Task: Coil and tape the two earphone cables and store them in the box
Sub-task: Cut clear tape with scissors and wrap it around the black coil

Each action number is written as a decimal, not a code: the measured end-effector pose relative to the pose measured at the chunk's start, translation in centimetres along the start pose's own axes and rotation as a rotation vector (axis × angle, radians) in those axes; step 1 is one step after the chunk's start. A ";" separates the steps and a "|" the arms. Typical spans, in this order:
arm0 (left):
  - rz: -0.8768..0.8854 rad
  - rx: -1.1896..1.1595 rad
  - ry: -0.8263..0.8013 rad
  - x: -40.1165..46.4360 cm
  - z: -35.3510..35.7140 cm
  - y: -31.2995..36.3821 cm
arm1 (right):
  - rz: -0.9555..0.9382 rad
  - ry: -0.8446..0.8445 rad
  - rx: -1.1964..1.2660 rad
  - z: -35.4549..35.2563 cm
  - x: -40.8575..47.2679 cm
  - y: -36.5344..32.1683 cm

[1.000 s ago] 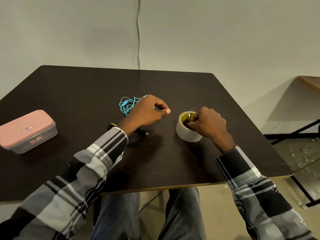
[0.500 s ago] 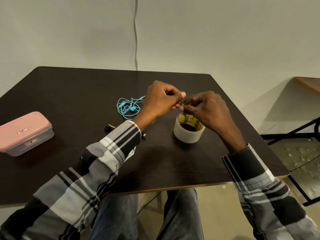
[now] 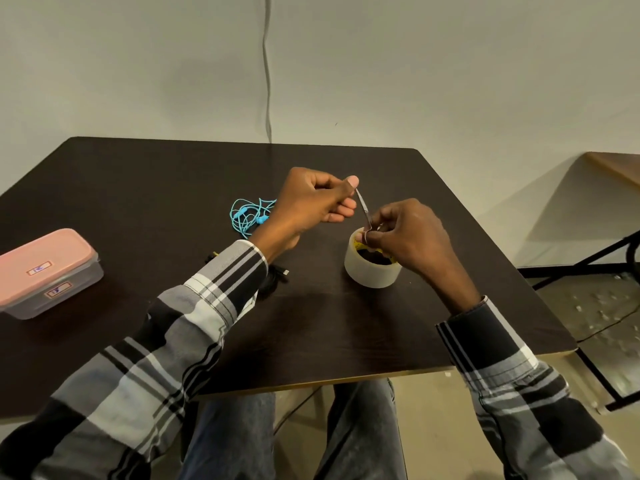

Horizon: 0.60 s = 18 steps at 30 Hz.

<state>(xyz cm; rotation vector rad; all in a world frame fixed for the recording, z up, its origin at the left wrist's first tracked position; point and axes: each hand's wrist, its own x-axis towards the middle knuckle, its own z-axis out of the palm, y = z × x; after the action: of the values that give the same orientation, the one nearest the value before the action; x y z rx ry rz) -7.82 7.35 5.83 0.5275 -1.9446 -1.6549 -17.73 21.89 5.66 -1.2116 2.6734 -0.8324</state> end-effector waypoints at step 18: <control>-0.123 0.082 0.101 0.1 -7.1 -2.8 | -0.097 -0.036 0.387 1.8 -0.2 -1.4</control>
<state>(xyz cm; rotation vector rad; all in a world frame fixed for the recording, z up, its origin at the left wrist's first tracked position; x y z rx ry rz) -3.66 1.29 3.87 0.7617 -1.9465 -1.5943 -16.11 20.53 4.81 -1.2462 2.2905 -1.2555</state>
